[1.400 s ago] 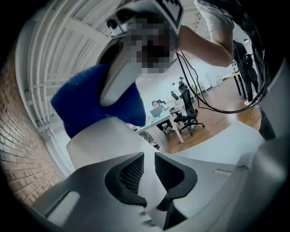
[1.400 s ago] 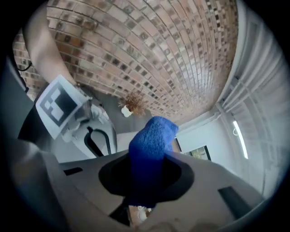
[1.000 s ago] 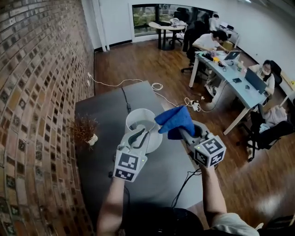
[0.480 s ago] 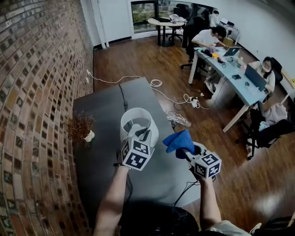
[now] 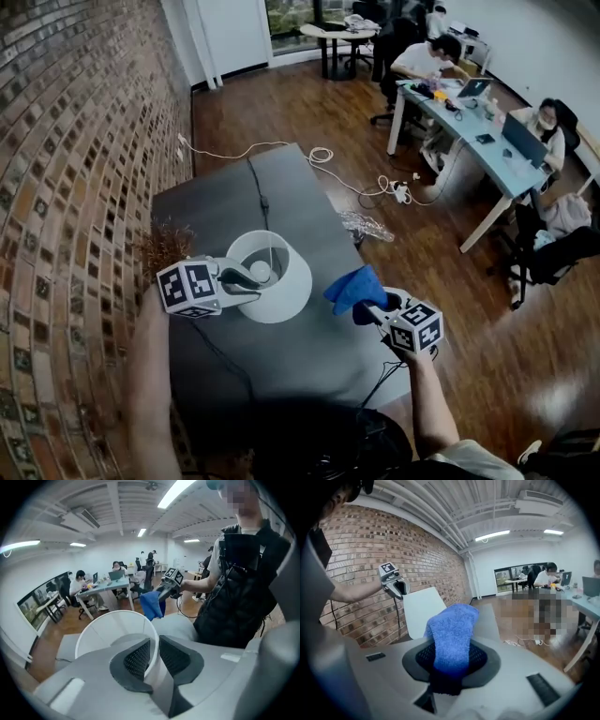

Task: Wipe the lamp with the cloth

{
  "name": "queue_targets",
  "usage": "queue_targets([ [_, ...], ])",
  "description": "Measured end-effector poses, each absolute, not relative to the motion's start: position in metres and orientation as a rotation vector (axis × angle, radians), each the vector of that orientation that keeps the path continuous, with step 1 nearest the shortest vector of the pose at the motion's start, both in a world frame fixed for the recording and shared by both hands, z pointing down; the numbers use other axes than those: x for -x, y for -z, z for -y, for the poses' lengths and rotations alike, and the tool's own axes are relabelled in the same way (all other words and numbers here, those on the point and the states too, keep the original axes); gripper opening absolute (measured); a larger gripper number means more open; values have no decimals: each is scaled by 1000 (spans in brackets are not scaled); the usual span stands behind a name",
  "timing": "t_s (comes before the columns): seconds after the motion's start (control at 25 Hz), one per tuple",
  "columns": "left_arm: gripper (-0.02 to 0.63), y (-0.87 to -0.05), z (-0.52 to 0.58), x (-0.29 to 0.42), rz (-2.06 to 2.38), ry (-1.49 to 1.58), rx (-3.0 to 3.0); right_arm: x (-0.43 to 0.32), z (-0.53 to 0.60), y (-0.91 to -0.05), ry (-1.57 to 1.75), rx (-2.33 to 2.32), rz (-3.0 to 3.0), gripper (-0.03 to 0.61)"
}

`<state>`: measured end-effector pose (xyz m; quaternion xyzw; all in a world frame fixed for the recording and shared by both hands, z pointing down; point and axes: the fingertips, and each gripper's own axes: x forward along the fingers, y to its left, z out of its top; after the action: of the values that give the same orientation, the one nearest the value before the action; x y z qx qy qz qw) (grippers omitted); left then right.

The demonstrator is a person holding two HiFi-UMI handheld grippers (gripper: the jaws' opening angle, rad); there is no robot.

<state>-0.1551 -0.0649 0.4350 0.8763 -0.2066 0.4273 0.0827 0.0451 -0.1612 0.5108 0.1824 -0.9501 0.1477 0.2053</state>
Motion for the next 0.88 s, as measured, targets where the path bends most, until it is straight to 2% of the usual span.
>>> queue_targets([
  [0.24,72,-432,88,174,748,-1261,-2593,17,186,-488,-308,-489,2736,97],
  [0.32,77,-430,85,174,808,-1234,-2574,35,187,-480,-415,-455,2790,97],
  [0.44,30,-416,81,157,965,-1150,-2590,47,188,-481,-643,-419,2852,97],
  [0.48,7,-405,82,150,1053,-1100,-2609,49,188,-483,-715,-405,2864,97],
  [0.68,7,-340,97,136,1552,-497,-2468,60,179,-497,-932,-322,2865,97],
  [0.8,22,-360,104,129,1772,-576,-2300,66,185,-469,-1001,-300,2938,97],
  [0.88,76,-378,110,129,1898,-720,-2192,75,191,-427,-1019,-243,3049,97],
])
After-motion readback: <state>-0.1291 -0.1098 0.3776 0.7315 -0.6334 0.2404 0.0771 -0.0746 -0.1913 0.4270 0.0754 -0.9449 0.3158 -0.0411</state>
